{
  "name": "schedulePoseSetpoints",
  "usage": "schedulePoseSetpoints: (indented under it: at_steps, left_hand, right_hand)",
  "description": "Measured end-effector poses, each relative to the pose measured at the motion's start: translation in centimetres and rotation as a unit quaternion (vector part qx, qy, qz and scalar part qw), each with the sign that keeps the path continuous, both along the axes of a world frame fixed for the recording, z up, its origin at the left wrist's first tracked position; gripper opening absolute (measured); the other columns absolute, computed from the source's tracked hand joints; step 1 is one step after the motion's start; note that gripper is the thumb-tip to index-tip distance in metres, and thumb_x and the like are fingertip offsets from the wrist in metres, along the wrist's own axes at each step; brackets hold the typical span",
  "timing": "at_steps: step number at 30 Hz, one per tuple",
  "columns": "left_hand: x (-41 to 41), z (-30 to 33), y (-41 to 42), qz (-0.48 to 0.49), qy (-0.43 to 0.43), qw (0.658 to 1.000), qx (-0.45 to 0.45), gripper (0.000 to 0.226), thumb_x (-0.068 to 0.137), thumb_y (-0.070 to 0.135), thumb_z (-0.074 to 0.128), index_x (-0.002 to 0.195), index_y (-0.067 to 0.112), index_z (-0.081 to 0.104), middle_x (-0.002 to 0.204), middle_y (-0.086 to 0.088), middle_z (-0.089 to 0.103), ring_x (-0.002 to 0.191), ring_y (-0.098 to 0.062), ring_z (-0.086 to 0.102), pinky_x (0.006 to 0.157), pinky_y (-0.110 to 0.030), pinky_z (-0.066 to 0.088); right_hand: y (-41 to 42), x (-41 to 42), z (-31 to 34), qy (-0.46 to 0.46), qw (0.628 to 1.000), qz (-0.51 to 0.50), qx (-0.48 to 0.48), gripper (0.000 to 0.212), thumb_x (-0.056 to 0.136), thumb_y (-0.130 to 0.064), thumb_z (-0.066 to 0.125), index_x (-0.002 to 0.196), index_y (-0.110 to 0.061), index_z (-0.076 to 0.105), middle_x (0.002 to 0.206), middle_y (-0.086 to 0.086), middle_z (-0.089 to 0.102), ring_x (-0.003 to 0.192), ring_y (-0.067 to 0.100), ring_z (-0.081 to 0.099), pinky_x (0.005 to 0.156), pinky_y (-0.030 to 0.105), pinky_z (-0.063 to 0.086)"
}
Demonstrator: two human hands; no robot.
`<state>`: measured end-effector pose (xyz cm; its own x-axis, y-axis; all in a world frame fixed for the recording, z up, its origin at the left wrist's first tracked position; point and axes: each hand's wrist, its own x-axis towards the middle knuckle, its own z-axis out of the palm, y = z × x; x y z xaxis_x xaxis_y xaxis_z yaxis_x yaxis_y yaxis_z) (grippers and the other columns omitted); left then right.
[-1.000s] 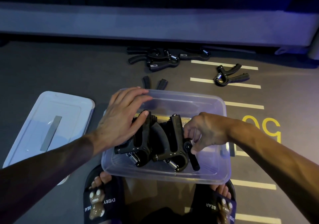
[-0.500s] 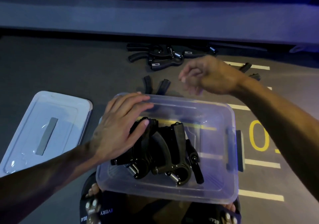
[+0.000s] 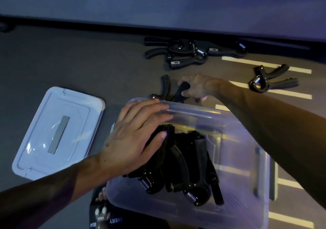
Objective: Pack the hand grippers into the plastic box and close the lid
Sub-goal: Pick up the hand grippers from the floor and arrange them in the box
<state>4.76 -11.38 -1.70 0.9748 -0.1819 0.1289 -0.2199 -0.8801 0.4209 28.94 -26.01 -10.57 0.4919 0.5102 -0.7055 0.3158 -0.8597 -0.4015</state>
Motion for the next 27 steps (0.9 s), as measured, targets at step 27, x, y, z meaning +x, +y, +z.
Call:
schedulePoseSetpoints:
  at_steps: [27]
  left_hand:
    - [-0.8,0.2,-0.6,-0.005,-0.026,0.998,0.055,0.038,0.099,0.030,0.054,0.134,0.015,0.060,0.144,-0.002,0.054,0.140,-0.023,0.044,0.115,-0.042,0.030]
  right_hand:
    - [-10.4,-5.7,20.2,-0.170,0.893,-0.140,0.393,0.042,0.077,-0.008,0.080,0.116,-0.011,0.064,0.110,0.008,0.070,0.095,0.012,0.070,0.087,0.037,0.058]
